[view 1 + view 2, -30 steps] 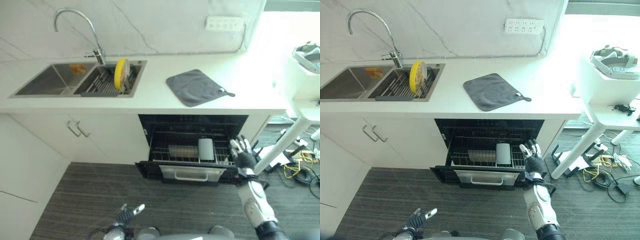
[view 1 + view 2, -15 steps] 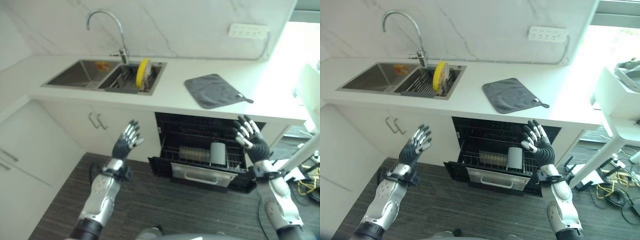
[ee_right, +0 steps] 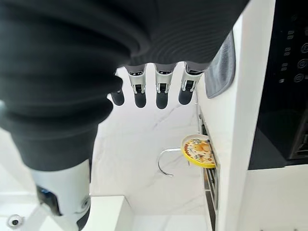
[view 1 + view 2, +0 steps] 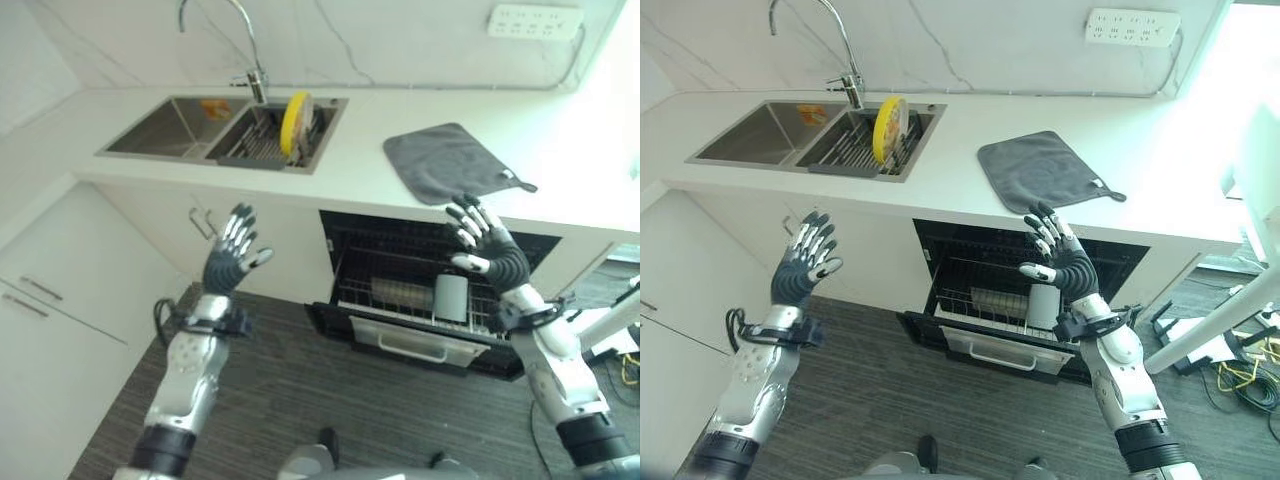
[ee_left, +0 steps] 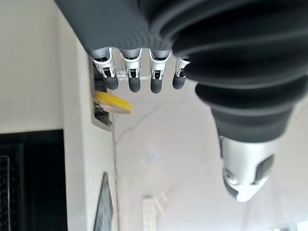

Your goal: Place the dishes in the dishwasher.

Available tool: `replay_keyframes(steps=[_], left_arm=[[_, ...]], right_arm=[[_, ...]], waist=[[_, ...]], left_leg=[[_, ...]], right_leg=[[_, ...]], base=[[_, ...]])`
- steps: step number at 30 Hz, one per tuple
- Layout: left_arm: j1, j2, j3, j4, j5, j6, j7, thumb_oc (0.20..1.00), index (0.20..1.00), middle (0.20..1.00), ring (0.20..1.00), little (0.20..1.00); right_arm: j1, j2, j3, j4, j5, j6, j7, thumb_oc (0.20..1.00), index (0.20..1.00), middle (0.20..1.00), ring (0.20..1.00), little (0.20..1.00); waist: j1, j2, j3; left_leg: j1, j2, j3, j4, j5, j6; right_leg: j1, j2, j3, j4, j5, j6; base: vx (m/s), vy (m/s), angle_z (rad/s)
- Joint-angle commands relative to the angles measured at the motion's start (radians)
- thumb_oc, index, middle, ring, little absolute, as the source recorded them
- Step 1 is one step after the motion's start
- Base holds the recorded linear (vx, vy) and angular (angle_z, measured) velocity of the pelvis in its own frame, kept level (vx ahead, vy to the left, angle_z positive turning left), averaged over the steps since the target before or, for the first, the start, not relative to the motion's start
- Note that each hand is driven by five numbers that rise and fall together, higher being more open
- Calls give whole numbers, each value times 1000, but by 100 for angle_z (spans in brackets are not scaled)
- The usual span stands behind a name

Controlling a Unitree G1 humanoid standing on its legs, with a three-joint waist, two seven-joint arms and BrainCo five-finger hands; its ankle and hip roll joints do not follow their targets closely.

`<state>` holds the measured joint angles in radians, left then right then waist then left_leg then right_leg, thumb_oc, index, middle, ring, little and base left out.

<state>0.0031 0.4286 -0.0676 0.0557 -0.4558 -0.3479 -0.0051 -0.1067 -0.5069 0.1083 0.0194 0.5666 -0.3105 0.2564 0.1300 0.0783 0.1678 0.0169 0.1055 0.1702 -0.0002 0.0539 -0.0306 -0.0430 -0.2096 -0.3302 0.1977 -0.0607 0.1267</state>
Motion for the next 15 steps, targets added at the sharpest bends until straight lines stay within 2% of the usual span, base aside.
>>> replay_keyframes(steps=[1,5,7,8,9,11,14,15], left_arm=[[-84,58,32,-35,-17,-109,-24,1000,1000,1000,1000,1000],[-78,27,16,-29,-8,-124,-2,1000,1000,1000,1000,1000],[-48,11,35,-37,-34,-142,-40,1000,1000,1000,1000,1000],[-33,6,40,-45,-32,-144,-52,1000,1000,1000,1000,1000],[-6,0,45,-68,-28,-135,-72,1000,1000,1000,1000,1000],[4,1,41,-80,-30,-130,-78,1000,1000,1000,1000,1000],[11,7,43,-94,-60,-105,-111,1000,1000,1000,1000,1000],[1,10,36,-89,-71,-99,-128,1000,1000,1000,1000,1000]], right_arm=[[-116,21,-1,-59,1,-19,-3,1000,1000,1000,1000,1000],[-95,43,5,-80,-14,-2,-16,1000,1000,1000,1000,1000],[-69,37,-10,-105,-42,0,-10,1000,1000,1000,1000,1000],[-67,32,-13,-111,-44,1,-13,1000,1000,1000,1000,1000],[-80,29,-7,-108,-46,0,-30,1000,1000,1000,1000,1000],[-98,29,1,-95,-50,-7,-44,1000,1000,1000,1000,1000],[-108,41,-3,-92,-64,-16,-67,1000,1000,1000,1000,1000],[-96,37,-16,-109,-64,-15,-90,1000,1000,1000,1000,1000]], waist=[[32,-54,27],[12,-62,14],[2,-71,14],[4,-73,20],[11,-68,33],[17,-59,37],[14,-37,33],[-1,-35,31]], left_leg=[[-4,24,-82,74,-79,-48],[-6,47,-35,111,-93,-62],[-21,45,-15,193,-116,-61],[-34,46,-24,232,-104,-64],[-57,57,-69,266,-79,-68],[-41,80,-80,224,-65,-73],[-12,147,-77,103,-1,-110],[14,147,-41,62,-25,-105]], right_leg=[[130,54,28,-103,-64,-22],[139,62,10,-123,-59,-28],[131,52,9,-114,-56,-35],[126,48,16,-110,-51,-38],[110,45,38,-91,-43,-40],[106,41,42,-82,-45,-36],[114,5,32,-66,-51,-4],[113,-31,11,-54,-44,21]], base=[[45,-174,-7],[78,-83,0],[73,35,9],[62,171,10],[52,194,2],[77,308,-19],[105,507,-15],[99,622,-17]])
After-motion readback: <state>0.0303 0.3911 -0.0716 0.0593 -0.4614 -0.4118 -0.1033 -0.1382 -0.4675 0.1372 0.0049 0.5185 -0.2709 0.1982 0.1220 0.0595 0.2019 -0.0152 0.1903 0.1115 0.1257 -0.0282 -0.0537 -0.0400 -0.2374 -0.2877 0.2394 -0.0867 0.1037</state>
